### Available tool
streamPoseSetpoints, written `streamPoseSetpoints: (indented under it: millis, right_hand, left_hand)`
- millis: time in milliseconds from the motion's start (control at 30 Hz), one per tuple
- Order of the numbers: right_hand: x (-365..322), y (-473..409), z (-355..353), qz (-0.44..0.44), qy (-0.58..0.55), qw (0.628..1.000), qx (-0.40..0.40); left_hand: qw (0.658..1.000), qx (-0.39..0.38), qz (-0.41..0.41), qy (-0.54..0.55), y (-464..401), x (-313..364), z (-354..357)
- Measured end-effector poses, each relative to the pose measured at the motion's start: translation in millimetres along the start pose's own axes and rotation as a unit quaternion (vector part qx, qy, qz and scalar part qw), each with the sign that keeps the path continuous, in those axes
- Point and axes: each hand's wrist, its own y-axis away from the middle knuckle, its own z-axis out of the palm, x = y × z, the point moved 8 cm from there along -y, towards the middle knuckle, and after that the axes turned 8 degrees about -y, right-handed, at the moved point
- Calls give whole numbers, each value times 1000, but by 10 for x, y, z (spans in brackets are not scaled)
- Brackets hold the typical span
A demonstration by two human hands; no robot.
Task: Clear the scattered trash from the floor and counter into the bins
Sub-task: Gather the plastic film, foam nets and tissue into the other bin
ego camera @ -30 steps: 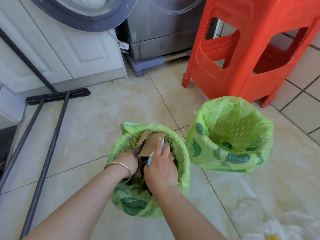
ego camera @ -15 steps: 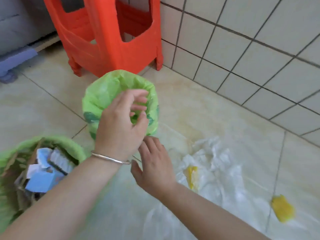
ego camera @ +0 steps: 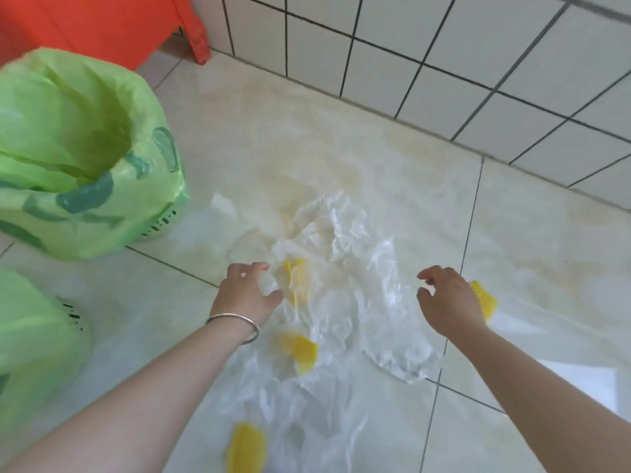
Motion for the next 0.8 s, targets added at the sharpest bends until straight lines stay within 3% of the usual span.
streamPoseSetpoints:
  millis: [67,233,333,500,600,700,800]
  right_hand:
    - [317,-5,46,27,8,1000,-10]
    - [1006,-137,-116,146,-13,987,68]
    - [1258,-315,-163,181,11,981,62]
    - [1393,-402,148,158,18,987,-4]
    - [1343,-261,303,107,-8,992,61]
    - [1324,-182,398,104,-37,992,64]
    - [1098,-181,155,109,-111,976,152]
  left_hand:
    - [999,29,-13,-31,-34,57,113]
    - [993,61,-35,-92,-166,299,301]
    - [985,91,-24,-145,-249,397,343]
    - [975,151,0,-161,-331,410,278]
    - [976,174,-9,-128,-371,333,185]
    - [979,180,-41,-90,-422,202,74]
    - [984,163,-71,-28,-487,30,3]
